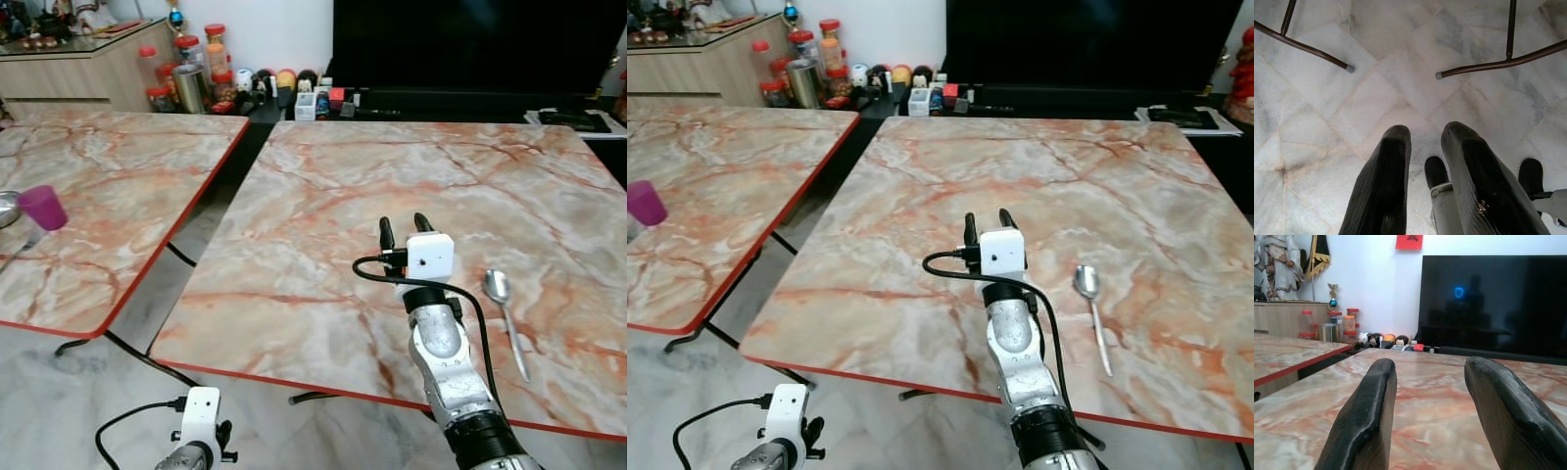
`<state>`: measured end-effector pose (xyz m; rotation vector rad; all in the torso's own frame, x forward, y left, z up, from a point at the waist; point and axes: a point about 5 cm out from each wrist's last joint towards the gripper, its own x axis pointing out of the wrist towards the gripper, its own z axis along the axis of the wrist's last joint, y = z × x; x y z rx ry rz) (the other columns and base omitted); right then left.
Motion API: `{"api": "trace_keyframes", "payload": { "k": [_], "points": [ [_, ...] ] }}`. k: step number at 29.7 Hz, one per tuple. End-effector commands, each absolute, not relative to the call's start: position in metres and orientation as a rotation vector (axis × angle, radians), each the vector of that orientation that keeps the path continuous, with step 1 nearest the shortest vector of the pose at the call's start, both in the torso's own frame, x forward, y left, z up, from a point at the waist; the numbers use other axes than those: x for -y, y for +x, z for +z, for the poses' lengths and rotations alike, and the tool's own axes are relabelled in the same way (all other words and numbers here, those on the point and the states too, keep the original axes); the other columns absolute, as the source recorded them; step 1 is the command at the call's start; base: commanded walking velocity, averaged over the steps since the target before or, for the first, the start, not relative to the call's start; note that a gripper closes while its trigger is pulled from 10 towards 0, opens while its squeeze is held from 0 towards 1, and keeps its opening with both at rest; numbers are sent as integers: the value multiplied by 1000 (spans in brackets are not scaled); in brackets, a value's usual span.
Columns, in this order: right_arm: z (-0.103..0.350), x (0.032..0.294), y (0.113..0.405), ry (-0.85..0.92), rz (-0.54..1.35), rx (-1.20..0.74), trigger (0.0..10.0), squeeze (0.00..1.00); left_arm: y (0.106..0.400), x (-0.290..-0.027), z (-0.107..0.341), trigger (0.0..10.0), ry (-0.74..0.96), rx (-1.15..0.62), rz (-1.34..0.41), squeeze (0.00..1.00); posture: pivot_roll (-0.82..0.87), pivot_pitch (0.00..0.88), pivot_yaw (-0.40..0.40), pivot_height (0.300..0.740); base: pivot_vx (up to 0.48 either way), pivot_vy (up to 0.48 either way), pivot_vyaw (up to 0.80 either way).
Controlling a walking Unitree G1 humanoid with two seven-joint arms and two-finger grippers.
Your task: Setting the table
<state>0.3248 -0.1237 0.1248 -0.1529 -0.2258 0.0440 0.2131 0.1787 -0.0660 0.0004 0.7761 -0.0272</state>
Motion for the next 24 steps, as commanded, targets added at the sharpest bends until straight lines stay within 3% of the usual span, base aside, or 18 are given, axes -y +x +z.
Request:
{"api": "trace_keyframes", "payload": {
  "k": [1,24],
  "points": [
    [130,121,328,-143,48,243,10000,0,211,-182,-67,10000,4,-790,-18,0,-24,0,64,740,0,300,0],
    [130,117,331,-142,66,244,10000,0,212,-180,-66,10000,-2,-783,-23,0,-27,0,63,740,0,367,0]
  ]
}}
